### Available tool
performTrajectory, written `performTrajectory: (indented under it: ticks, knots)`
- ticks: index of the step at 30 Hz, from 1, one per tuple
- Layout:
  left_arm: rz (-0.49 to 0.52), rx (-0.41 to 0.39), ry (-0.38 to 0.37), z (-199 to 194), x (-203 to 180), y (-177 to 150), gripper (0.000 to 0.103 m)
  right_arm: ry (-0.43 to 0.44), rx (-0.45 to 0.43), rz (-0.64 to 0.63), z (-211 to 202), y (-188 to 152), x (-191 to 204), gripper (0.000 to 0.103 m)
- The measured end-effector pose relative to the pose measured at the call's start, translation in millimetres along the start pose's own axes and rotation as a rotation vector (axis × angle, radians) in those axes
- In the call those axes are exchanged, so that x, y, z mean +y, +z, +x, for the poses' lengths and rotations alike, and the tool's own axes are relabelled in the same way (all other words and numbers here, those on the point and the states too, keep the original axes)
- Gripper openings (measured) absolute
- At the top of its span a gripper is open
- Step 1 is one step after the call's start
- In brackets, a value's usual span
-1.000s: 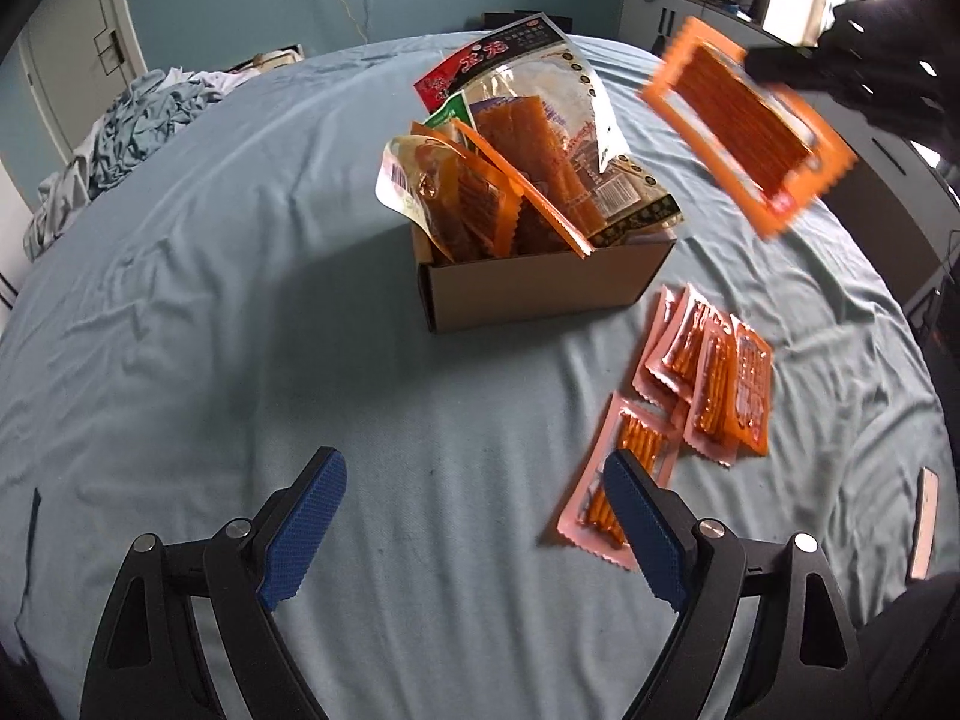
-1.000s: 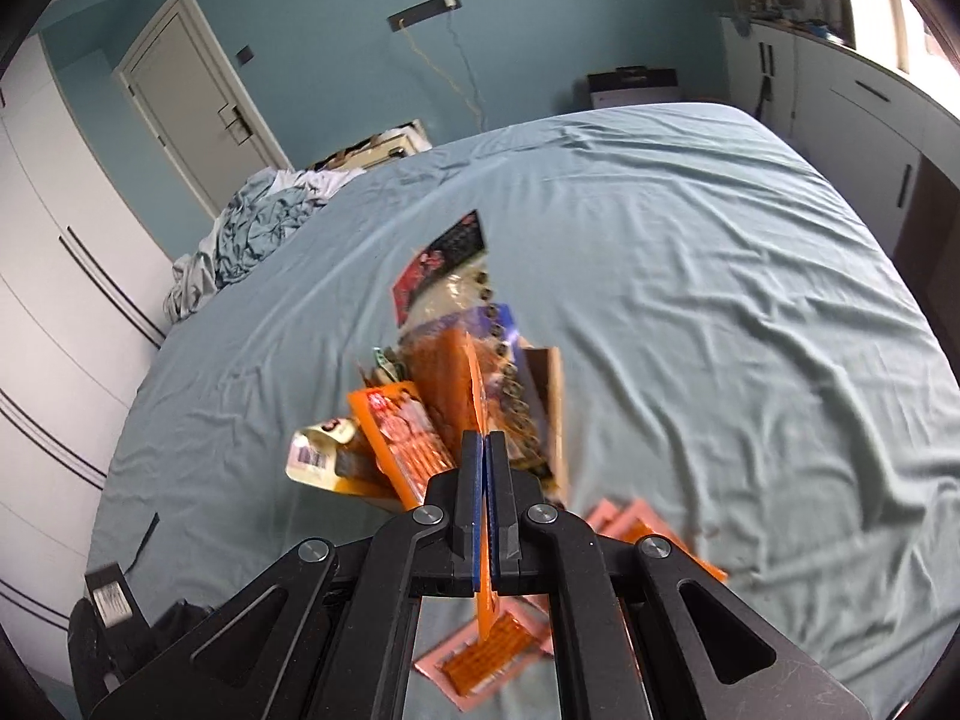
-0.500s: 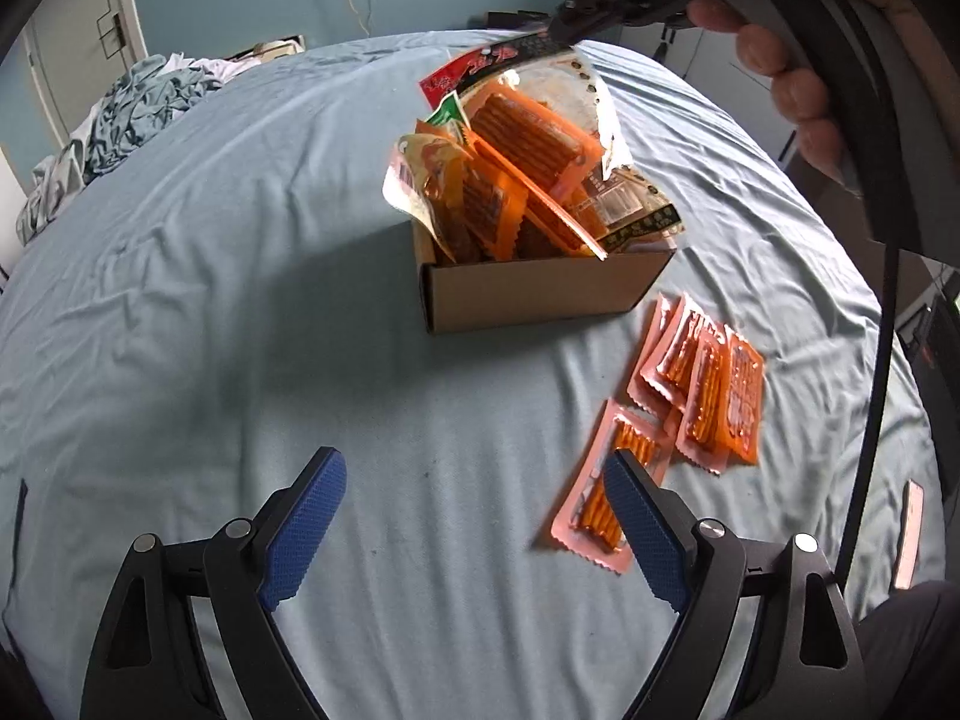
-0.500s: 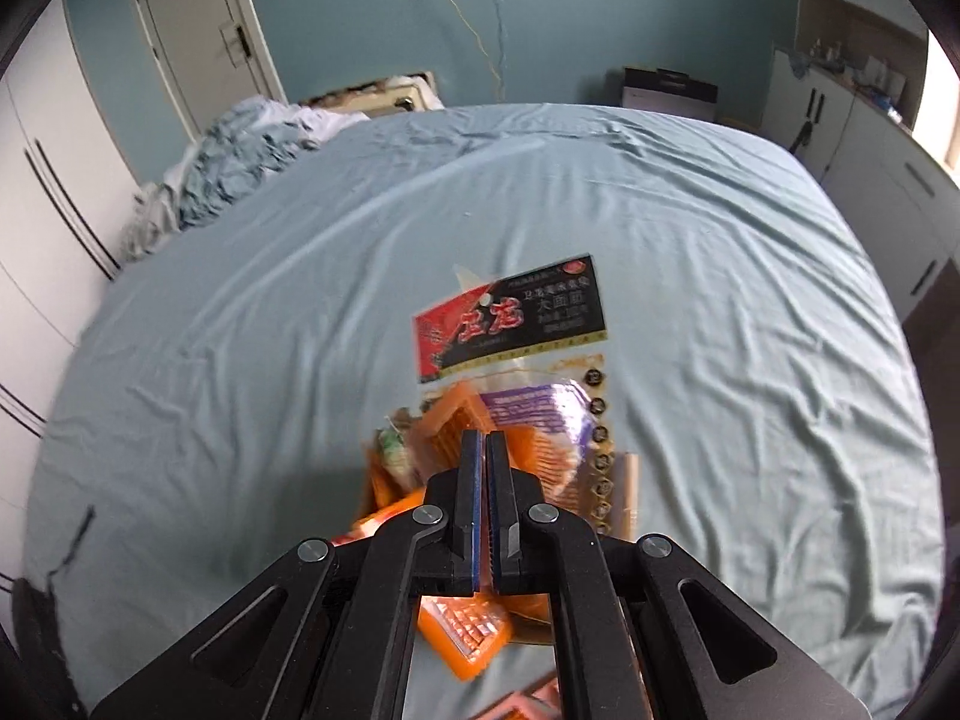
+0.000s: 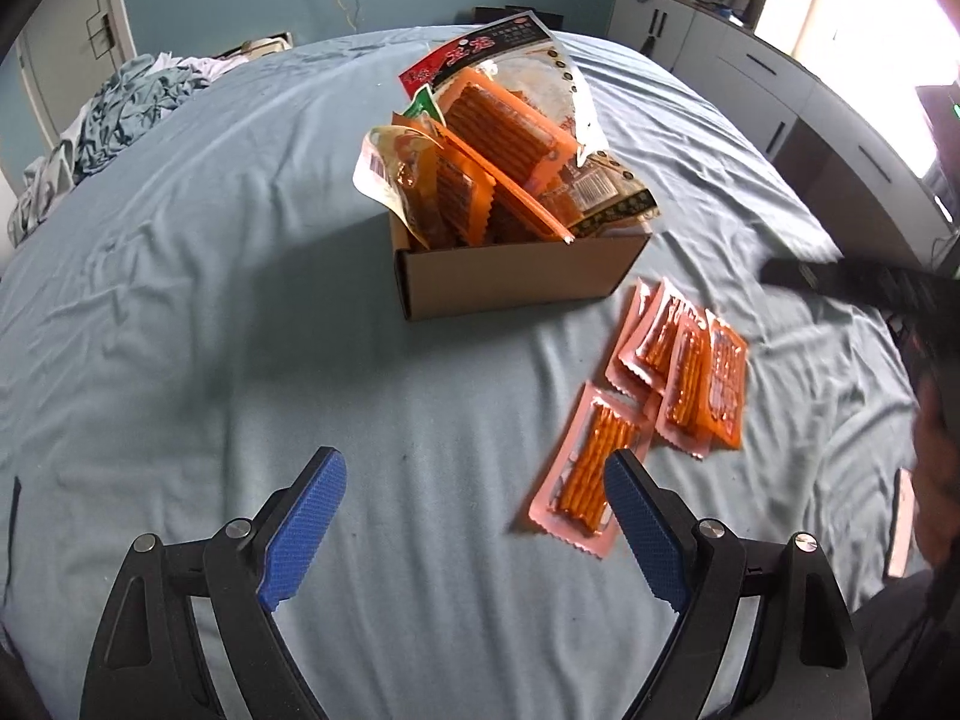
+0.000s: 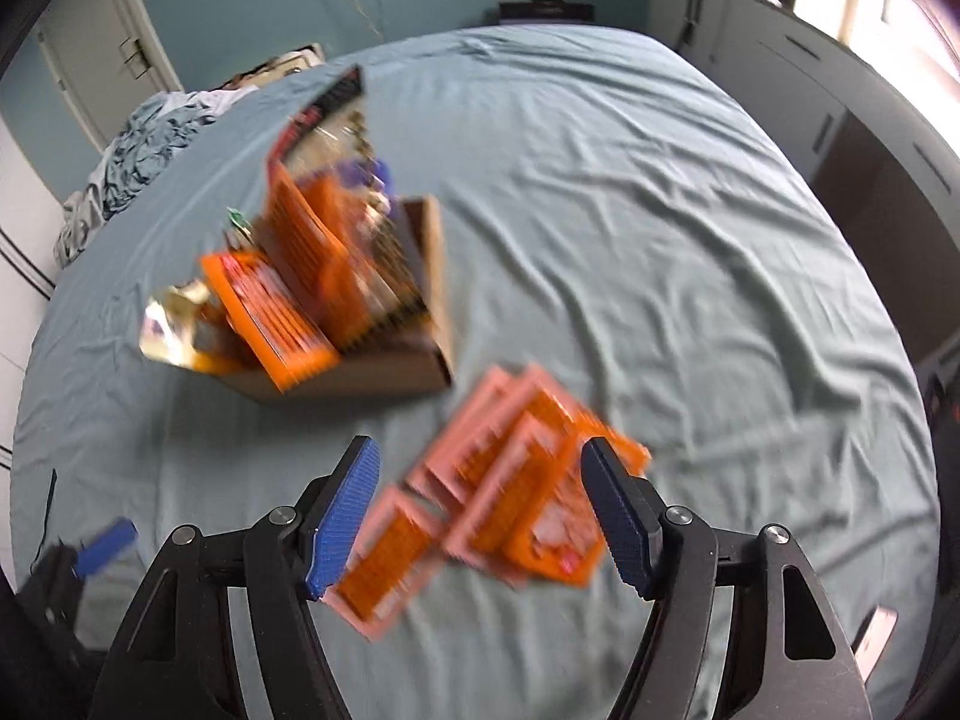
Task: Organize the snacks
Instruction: 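Move the right gripper to the large orange sausage bag and grasp it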
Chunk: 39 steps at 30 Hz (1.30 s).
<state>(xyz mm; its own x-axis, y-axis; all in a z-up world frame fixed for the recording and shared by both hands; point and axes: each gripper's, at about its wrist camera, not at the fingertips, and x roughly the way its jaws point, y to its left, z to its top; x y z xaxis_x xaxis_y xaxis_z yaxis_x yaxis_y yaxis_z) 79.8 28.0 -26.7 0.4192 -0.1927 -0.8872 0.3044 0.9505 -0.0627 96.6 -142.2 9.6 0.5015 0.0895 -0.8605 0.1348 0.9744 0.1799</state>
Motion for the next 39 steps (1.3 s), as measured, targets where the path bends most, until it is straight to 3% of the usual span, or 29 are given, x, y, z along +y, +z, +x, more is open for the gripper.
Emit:
performTrajectory:
  ticks: [3,8,10,12,16,19,25,39]
  knots:
    - [0.0,0.004,-0.007,0,-3,-5,0.089,-0.003,0.035,0.022,5,-24,-24,0.069]
    - [0.004,0.028,-0.006,9,-8,-8,0.089,-0.115,0.078,0.007,42,-63,-58,0.069]
    - [0.012,0.036,0.015,14,-10,-9,0.089,-0.107,0.232,0.057,69,-68,-65,0.069]
    - [0.012,0.047,0.025,19,-11,-9,0.089,-0.028,0.273,0.099,78,-63,-68,0.069]
    - [0.025,0.052,0.048,26,-13,-8,0.089,0.008,0.214,0.14,83,-43,-71,0.069]
    - [0.025,0.065,0.049,32,-13,-6,0.089,-0.031,0.226,0.132,93,-45,-73,0.069]
    - [0.055,0.075,0.069,43,-22,-4,0.089,0.017,0.224,0.201,98,-46,-88,0.069]
    - [0.072,0.1,0.075,52,-25,-8,0.089,-0.026,0.209,0.271,101,-43,-104,0.069]
